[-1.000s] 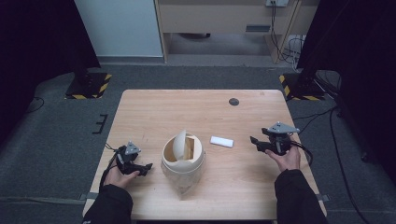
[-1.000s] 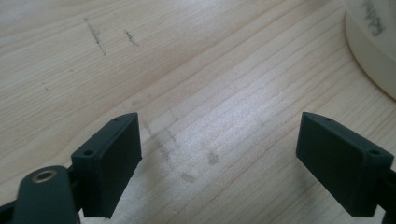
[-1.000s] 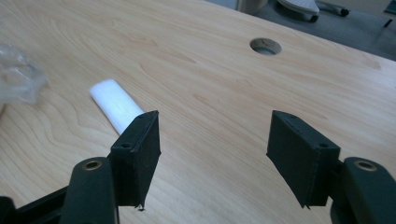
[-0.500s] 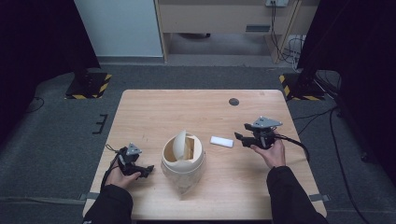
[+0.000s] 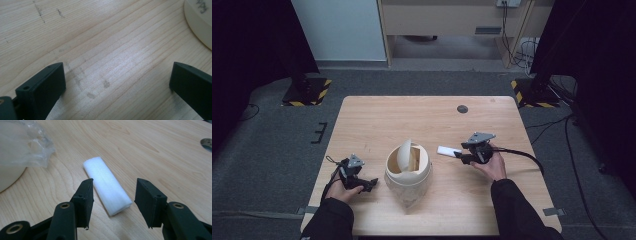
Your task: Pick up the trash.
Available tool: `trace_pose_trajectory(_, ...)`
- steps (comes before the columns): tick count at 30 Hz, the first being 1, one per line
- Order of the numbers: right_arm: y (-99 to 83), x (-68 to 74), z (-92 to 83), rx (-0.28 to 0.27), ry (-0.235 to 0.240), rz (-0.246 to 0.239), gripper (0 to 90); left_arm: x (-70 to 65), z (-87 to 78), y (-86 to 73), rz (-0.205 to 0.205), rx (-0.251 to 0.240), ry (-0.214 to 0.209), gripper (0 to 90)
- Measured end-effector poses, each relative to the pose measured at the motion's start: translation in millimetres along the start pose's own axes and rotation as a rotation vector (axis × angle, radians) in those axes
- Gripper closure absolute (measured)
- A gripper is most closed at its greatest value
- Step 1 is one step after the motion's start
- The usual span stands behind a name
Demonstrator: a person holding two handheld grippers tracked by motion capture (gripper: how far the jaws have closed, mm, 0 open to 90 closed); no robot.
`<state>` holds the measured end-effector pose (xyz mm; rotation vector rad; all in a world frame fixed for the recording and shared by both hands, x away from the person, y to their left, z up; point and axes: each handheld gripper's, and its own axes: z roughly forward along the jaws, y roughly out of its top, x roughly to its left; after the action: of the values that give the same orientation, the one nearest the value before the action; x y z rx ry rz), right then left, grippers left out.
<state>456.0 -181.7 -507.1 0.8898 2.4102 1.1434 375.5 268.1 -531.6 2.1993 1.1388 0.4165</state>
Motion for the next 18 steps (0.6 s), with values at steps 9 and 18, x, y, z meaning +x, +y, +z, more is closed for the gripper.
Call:
trace_pose_trajectory(9, -4.0, 1.8, 9.8, 0.035, 0.019, -0.012, 48.0, -0.1, 0.0, -0.3, 0.0, -0.002, 0.0, 0.0)
trace_pose_trajectory(18, -8.1, 2.1, 19.3, 0.082, 0.022, -0.026, 45.9, -0.2, 0.1, -0.5, -0.001, -0.005, 0.0, 0.0)
